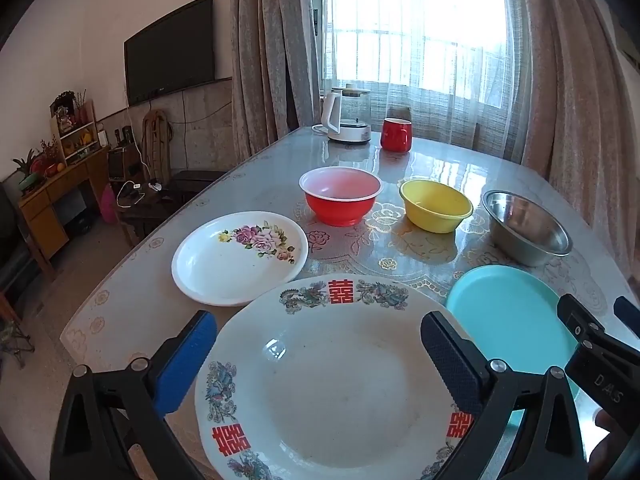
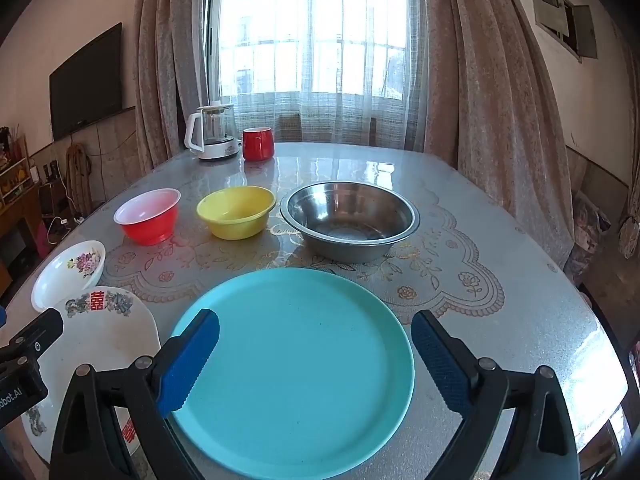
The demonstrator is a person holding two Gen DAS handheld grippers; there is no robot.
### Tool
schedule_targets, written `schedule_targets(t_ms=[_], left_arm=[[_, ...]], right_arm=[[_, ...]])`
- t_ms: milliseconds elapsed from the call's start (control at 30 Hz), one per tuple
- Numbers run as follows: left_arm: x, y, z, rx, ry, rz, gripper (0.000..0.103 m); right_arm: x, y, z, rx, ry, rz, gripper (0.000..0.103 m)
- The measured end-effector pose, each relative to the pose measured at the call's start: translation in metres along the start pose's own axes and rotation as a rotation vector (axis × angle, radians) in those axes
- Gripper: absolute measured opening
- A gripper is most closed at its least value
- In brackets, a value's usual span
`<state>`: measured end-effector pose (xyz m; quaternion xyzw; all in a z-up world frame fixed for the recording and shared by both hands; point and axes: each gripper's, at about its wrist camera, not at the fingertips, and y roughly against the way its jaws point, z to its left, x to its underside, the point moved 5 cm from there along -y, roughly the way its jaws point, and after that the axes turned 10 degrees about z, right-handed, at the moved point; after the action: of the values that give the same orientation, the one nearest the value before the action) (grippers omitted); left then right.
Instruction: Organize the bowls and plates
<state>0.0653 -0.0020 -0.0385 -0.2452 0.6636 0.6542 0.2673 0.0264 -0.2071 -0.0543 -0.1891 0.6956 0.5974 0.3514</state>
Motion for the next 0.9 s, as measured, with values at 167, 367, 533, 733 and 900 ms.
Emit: schedule_targets(t_ms=[167,367,533,733,900], left_arm=[[-0.001,0.004,0.008,-0.035,0.016,-0.022,0.103],[0.002,0.000,0.005,-0.017,-0.006,-0.002,0.103],[0.001,0.000,0.002,0.005,-0.008,-0.002,0.103],[0.003,-0.004,-0.003,0.009,-0.018,0.017,0.103],[0.003,-0.004,-0.003,0.010,-0.024,0.020,0.103]], right_arm=[[-0.005,0.006,-0.002,-0.003,-0.001,-0.031,0.098],[-0.001,0.003,-0.001,-0.004,0.007,-0.022,0.098],[-0.004,0.003,-0.001,-0.007,0.004,-0.031,0.098],[-0.002,-0.001,-0.001,-0.010,0.011,-0.020,0.098],[0.001,-0.003,-0.002,-0.014,0.004,-0.010,0.098]])
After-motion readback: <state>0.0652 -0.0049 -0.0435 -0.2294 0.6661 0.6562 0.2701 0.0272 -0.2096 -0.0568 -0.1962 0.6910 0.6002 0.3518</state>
